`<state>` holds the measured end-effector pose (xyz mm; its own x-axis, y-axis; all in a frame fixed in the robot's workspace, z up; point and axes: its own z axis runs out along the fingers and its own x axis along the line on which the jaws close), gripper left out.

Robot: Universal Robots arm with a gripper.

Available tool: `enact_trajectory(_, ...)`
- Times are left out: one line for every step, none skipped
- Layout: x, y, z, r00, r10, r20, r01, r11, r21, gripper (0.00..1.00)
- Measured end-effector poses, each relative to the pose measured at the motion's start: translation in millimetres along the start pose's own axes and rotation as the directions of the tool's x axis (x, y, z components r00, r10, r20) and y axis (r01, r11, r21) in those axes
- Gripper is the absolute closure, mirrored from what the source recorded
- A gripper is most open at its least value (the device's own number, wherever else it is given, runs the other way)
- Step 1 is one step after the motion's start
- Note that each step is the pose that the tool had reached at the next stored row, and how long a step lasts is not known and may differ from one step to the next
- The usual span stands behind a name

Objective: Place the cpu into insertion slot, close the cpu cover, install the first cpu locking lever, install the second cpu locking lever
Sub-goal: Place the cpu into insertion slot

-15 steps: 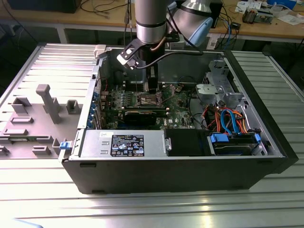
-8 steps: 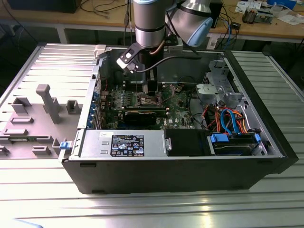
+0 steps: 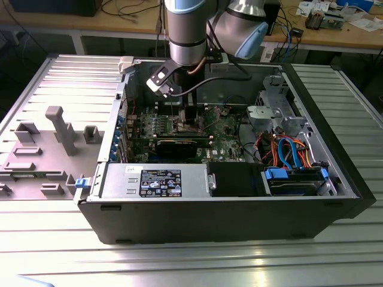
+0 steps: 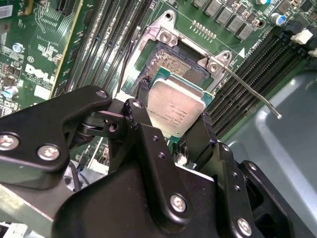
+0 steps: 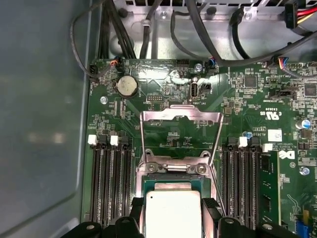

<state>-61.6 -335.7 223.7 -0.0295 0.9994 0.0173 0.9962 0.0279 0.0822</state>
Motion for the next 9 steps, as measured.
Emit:
enact_trajectory(-0.2,-0.3,2.0,1.0000,0.000,0.0000,0.000,1.0000,0.0000,0.45)
enact_trajectory(-0.4,-0.7,5.0,1.0000,0.000,0.0000,0.000,1.0000,0.0000,0.45)
enact_trajectory(-0.5,-1.7,7.5,1.0000,0.000,0.0001,0.000,1.0000,-0.0001,0.45)
enact_trajectory(-0.5,-2.3,9.1,1.0000,0.000,0.0000,0.000,1.0000,0.0000,0.45)
enact_trajectory(-0.5,-2.3,9.7,1.0000,0.000,0.0000,0.000,1.0000,0.0000,0.45)
enact_trajectory(-0.5,-2.4,9.7,1.0000,0.000,0.0002,0.000,1.0000,0.0001,0.45)
enact_trajectory(-0.5,-2.4,9.7,1.0000,0.000,0.0003,0.000,1.0000,0.0002,0.45)
enact_trajectory(-0.5,-2.4,9.9,1.0000,0.000,0.0000,0.000,1.0000,0.0000,0.45)
enact_trajectory(-0.4,-2.4,10.6,1.0000,0.000,-0.0004,0.000,1.0000,-0.0003,0.45)
